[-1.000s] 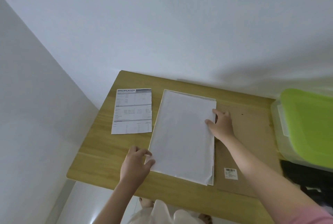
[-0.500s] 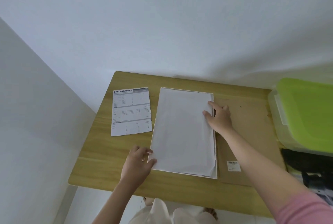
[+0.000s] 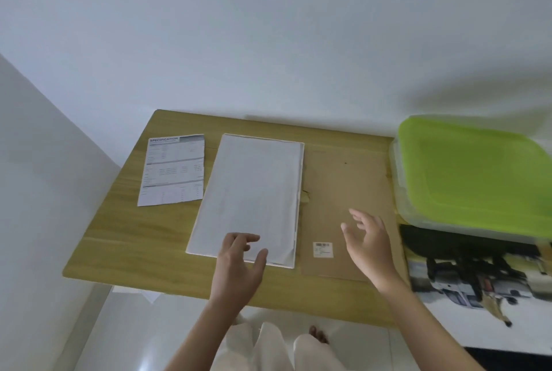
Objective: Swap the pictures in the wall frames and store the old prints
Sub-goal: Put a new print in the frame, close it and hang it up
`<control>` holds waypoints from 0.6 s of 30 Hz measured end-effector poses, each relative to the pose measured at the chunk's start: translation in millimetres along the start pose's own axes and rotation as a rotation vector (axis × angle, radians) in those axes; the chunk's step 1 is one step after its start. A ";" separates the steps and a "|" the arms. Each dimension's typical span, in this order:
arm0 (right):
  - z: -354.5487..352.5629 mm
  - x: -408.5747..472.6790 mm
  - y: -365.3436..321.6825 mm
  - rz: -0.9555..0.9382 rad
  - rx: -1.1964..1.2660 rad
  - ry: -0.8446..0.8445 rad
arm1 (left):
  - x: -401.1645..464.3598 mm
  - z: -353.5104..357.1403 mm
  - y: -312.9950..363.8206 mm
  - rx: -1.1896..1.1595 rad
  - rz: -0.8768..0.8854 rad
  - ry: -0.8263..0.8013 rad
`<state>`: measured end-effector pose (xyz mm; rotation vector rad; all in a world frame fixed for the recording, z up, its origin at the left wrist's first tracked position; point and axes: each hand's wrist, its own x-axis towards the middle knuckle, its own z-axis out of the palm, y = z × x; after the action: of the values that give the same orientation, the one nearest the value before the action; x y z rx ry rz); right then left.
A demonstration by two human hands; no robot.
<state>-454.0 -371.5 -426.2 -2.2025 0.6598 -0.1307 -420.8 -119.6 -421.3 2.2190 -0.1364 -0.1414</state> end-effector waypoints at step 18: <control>-52.4 -22.6 79.5 0.166 -0.232 -0.102 | -52.0 110.9 50.8 0.075 -0.339 -0.012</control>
<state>-522.3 -438.3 -447.4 -2.3438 0.8317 0.1504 -491.3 -229.4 -445.1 2.3008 0.2336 -0.3402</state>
